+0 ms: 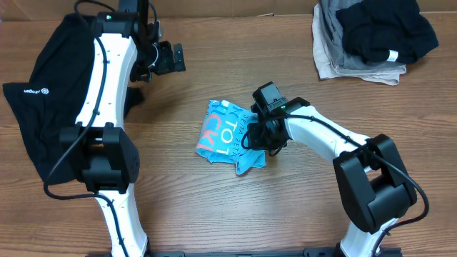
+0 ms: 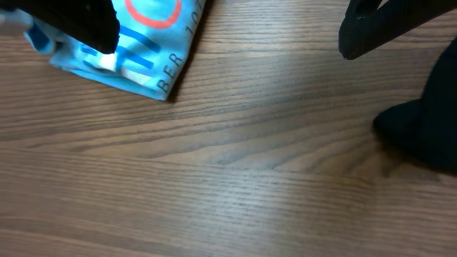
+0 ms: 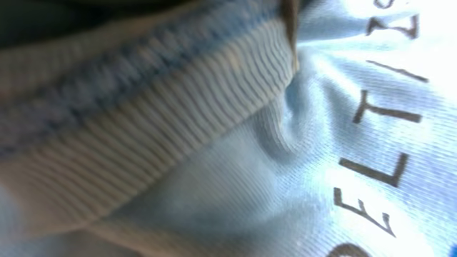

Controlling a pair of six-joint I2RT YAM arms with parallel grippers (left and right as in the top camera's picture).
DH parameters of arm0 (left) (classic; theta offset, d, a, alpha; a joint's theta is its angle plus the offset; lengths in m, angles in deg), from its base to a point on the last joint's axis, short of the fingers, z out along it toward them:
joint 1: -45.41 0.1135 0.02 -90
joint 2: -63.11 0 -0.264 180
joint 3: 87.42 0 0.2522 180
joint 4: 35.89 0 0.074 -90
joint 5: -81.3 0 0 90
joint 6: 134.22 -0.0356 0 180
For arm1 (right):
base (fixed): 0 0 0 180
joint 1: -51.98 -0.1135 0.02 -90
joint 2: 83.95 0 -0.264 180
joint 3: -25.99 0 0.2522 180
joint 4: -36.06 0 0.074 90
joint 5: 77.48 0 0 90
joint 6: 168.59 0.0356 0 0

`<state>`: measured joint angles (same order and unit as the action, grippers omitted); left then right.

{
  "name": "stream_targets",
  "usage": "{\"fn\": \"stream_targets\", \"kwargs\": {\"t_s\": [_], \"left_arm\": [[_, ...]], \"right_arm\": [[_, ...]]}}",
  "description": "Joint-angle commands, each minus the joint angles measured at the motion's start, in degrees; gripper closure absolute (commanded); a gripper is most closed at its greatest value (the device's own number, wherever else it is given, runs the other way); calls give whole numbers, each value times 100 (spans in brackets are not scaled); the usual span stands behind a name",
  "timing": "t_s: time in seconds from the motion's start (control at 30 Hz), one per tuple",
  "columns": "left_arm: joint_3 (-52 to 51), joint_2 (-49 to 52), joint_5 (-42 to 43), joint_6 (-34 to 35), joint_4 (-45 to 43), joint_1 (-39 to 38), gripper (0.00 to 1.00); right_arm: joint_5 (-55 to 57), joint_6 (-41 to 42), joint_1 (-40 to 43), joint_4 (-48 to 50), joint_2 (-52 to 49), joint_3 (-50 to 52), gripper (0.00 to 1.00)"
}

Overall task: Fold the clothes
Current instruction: 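Grasp the folded blue shirt bundle with the right gripper, then carry the blue bundle to the top-right clothes stack and release it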

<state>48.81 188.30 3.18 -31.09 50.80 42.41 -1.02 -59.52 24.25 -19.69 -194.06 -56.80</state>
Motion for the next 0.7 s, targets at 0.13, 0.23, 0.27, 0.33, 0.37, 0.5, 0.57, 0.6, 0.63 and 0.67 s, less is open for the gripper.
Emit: {"fn": "stream_targets", "kwargs": {"t_s": [0.13, 0.23, 0.27, 0.33, 0.37, 0.5, 0.57, 0.6, 0.63, 0.67], "left_arm": [[-560, 7, -413, 0, -286, -39, 0], [-656, 7, -540, 46, -376, -39, 0], [-667, 7, -544, 46, -402, -37, 0], [-667, 7, -549, 46, -450, -37, 0], [-667, 7, -549, 46, -474, -37, 0], [-667, 7, -549, 44, -529, -37, 0], [-667, 7, -549, 44, -533, -37, 0], [-667, 7, -549, 44, -533, -37, 0], [-667, 7, -549, 44, -531, -37, 0], [-667, 7, -549, 44, -531, -37, 0]], "right_arm": [[50, -136, 479, 83, -166, -328, 96], [-153, -299, 807, -170, -149, -868, 96], [-286, -369, 918, -273, -133, -1084, 96], [-573, -455, 1139, -516, -114, -1602, 96], [-664, -457, 1228, -643, -109, -1853, 96], [-977, -605, 1504, -1095, -103, -2863, 96], [-973, -608, 1613, -1307, -101, -3381, 96], [-975, -605, 1681, -1412, -103, -3657, 96], [-973, -605, 1751, -1497, -101, -3928, 96], [-973, -605, 1823, -1547, -103, -4197, 96]]}}
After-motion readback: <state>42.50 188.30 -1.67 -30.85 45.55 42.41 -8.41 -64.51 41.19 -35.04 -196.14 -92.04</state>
